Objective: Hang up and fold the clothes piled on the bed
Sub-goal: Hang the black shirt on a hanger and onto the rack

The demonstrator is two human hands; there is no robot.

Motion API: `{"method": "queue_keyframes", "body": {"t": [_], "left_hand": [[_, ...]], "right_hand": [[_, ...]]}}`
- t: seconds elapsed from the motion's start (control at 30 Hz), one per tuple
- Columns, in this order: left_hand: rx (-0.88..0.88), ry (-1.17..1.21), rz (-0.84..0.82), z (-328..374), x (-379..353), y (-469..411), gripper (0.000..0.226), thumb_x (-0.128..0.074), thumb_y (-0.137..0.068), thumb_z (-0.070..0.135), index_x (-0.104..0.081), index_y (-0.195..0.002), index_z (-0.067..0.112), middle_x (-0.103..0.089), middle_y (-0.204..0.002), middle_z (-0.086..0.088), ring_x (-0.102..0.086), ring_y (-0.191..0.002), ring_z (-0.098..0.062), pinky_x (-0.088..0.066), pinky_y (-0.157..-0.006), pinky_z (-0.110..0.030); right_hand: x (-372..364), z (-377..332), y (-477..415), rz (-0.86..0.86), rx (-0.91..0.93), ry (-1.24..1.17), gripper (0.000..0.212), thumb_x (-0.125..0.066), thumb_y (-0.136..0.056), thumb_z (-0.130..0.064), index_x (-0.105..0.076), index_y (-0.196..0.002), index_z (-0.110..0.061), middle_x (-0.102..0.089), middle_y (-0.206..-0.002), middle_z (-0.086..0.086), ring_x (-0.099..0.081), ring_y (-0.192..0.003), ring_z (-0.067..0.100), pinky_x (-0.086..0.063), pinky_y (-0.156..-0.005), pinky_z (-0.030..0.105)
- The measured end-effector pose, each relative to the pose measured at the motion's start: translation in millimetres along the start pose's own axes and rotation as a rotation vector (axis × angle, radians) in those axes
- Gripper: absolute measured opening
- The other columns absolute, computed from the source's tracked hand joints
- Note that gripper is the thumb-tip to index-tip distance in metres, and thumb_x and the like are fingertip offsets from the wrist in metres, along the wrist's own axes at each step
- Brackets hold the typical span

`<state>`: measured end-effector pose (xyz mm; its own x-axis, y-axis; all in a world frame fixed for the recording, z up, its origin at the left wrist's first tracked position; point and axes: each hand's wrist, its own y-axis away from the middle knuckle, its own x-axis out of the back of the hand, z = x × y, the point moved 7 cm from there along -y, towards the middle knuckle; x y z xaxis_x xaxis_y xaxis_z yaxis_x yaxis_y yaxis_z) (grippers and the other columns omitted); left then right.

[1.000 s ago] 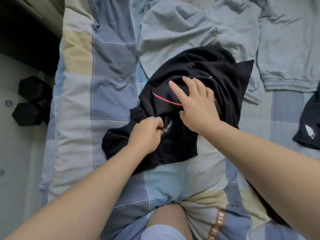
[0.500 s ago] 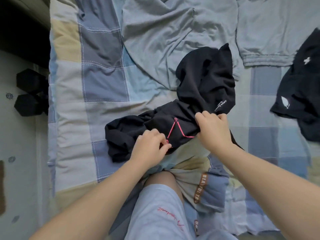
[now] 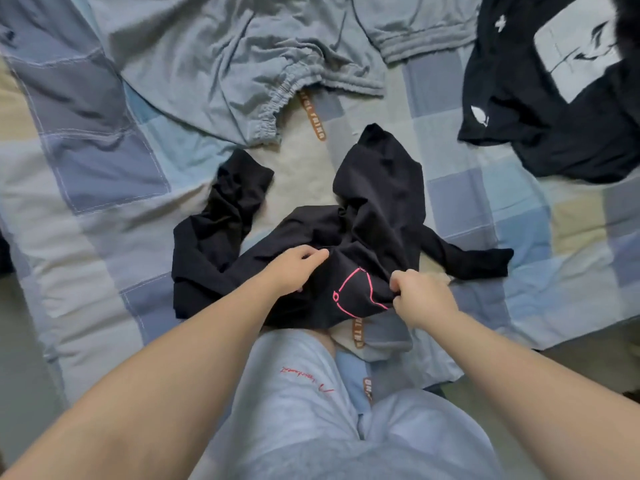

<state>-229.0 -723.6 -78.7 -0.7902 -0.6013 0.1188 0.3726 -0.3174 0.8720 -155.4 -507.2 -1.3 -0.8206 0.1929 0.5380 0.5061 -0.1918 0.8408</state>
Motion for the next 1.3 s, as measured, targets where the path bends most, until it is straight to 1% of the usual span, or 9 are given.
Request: {"method": "queue_keyframes", "body": {"t": [0.17,0.3,0.4,0.63,0.73,0.83,1.0,1.17,1.3], "left_hand": [[-0.004,-0.351,-0.140,-15,-35,13,0.027,-0.068,-0.088,0.042,-0.058,-0.112,0.031,-0.065,-0.116,0.007,-0.061,-0.109,-0.021,-0.049,-0.096,-0.039],[-0.241,-0.773,-0.020,0,-47,35,0.032,-0.061,-0.090,0.028,-0.056,-0.121,0.030,-0.049,-0.131,0.003,-0.044,-0.123,-0.028,-0.038,-0.097,-0.040],[-0.419,-0.755,-0.034,10,-58,59,0.019,-0.058,-0.084,0.016,-0.055,-0.097,0.029,-0.042,-0.141,0.006,-0.040,-0.125,-0.027,-0.032,-0.096,-0.039],[-0.132,-0.166,-0.159,8,-56,79,0.043,-0.066,-0.081,0.063,-0.056,-0.076,0.022,-0.057,-0.068,0.013,-0.055,-0.064,-0.009,-0.044,-0.066,-0.030],[-0.037,-0.071,0.029,11,-40,71,0.031,-0.059,-0.095,0.048,-0.054,-0.112,0.023,-0.069,-0.083,0.005,-0.068,-0.062,-0.013,-0.053,-0.066,-0.028],[-0.029,-0.294,0.110,18,-30,62,0.075,-0.062,-0.095,0.033,-0.016,-0.154,0.028,-0.070,-0.095,0.000,-0.068,-0.084,-0.022,-0.055,-0.084,-0.041],[-0.077,-0.479,0.187,38,-26,47,0.106,-0.065,-0.092,0.023,0.018,-0.156,0.035,-0.065,-0.088,-0.005,-0.063,-0.081,-0.027,-0.050,-0.072,-0.039],[-0.238,-0.600,0.078,72,-49,36,0.097,-0.064,-0.089,0.021,0.002,-0.157,0.042,-0.067,-0.095,-0.006,-0.065,-0.083,-0.026,-0.055,-0.076,-0.042],[-0.246,-0.703,-0.103,78,-71,37,0.044,-0.065,-0.091,0.025,-0.048,-0.131,0.027,-0.064,-0.123,-0.005,-0.060,-0.107,-0.028,-0.050,-0.092,-0.040]], "right_hand": [[11,-14,-7,0.108,0.088,-0.184,0.070,-0.055,-0.090,-0.015,-0.030,-0.152,-0.033,-0.033,-0.153,0.002,-0.034,-0.137,0.029,-0.037,-0.105,0.042],[10,-42,-21,0.113,0.254,0.073,0.094,-0.062,-0.090,-0.022,0.000,-0.157,-0.046,0.010,-0.167,0.002,0.005,-0.153,0.030,-0.015,-0.120,0.048],[0,-60,-24,0.073,0.410,0.292,0.076,-0.061,-0.090,-0.022,-0.025,-0.153,-0.045,0.017,-0.167,0.004,0.016,-0.153,0.034,0.000,-0.121,0.059],[12,-56,-4,0.169,0.361,0.286,0.036,-0.054,-0.091,-0.027,-0.059,-0.127,-0.025,-0.049,-0.139,-0.003,-0.034,-0.138,0.026,-0.008,-0.119,0.055],[22,-43,16,0.302,0.328,0.143,0.027,-0.057,-0.085,-0.021,-0.062,-0.111,-0.022,-0.057,-0.121,-0.005,-0.045,-0.123,0.024,-0.019,-0.112,0.042],[33,-30,41,0.414,0.351,-0.018,0.019,-0.065,-0.077,-0.013,-0.063,-0.095,-0.017,-0.061,-0.112,-0.005,-0.049,-0.116,0.025,-0.022,-0.106,0.039],[44,-14,97,0.610,0.455,-0.165,0.030,-0.078,-0.055,0.002,-0.065,-0.079,-0.012,-0.070,-0.101,-0.002,-0.062,-0.103,0.032,-0.036,-0.091,0.043],[36,0,129,0.613,0.480,-0.199,0.031,-0.077,-0.056,0.004,-0.065,-0.079,-0.012,-0.072,-0.109,-0.005,-0.064,-0.109,0.031,-0.040,-0.094,0.047],[34,8,142,0.647,0.451,-0.256,0.032,-0.073,-0.055,0.008,-0.062,-0.076,-0.013,-0.074,-0.108,-0.004,-0.064,-0.110,0.033,-0.039,-0.094,0.047]]}}
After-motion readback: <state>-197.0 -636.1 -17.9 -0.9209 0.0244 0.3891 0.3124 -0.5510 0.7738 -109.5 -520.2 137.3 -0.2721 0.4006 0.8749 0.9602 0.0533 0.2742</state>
